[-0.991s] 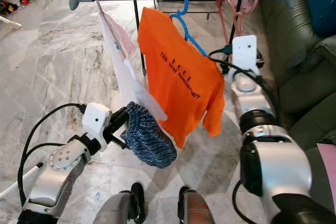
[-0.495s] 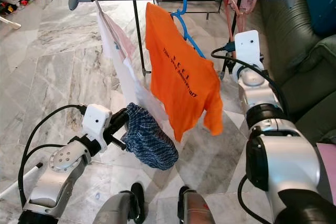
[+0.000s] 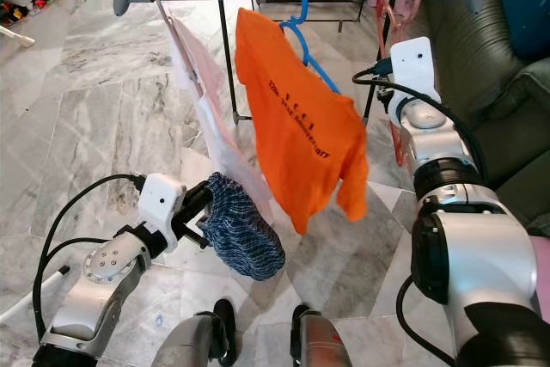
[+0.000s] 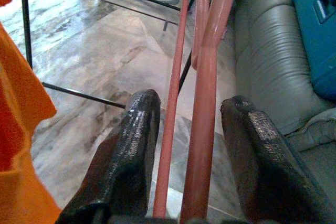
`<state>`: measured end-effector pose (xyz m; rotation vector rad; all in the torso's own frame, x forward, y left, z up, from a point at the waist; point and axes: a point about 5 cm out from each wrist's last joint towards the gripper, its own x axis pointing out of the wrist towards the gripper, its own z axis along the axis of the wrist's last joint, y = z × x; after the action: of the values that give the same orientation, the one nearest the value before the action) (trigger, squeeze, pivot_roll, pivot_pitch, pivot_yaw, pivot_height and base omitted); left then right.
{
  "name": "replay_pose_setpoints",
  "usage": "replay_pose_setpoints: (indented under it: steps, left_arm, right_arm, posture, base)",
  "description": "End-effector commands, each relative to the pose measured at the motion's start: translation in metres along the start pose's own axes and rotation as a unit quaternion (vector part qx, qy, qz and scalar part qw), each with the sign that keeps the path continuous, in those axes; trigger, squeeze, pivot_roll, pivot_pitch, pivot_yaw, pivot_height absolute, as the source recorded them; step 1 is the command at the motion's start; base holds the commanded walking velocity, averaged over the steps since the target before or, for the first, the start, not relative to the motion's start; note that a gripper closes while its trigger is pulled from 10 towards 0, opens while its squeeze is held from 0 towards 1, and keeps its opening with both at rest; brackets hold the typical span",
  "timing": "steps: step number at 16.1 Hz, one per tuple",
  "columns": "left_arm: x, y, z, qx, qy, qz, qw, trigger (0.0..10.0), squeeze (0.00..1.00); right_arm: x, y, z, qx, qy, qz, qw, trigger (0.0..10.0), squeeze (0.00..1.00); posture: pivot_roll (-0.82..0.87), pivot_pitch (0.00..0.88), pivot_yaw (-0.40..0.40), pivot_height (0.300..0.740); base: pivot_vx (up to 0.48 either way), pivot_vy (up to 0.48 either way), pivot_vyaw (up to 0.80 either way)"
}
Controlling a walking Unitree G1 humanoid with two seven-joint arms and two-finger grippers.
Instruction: Hang hanger
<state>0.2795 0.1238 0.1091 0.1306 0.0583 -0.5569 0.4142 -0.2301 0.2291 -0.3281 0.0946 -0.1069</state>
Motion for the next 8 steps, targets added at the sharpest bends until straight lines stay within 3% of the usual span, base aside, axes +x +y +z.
replay_pose_setpoints:
  steps: [1,8]
  left_arm:
    - [-0.0026,0.0004,-0.0055,0.001,0.008,0.004,1.0,10.0,0.0]
    - [-0.001,0.0001,-0.007,0.004,0.012,0.003,1.0,10.0,0.0]
  right_arm:
    - [0.0006,-0.0021,0.0023,0.004,0.008,0.001,1.0,0.0,0.0]
    - [-0.0002,-0.0056,-0.0052,0.027,0.031,-0.01,0.999,0.0,0.0]
  posture:
    - [0.07,0.265,0.053,0.74]
    - [0.07,0.254,0.053,0.74]
  base:
    - [0.0,0.0,0.0]
    - [0.0,0.0,0.0]
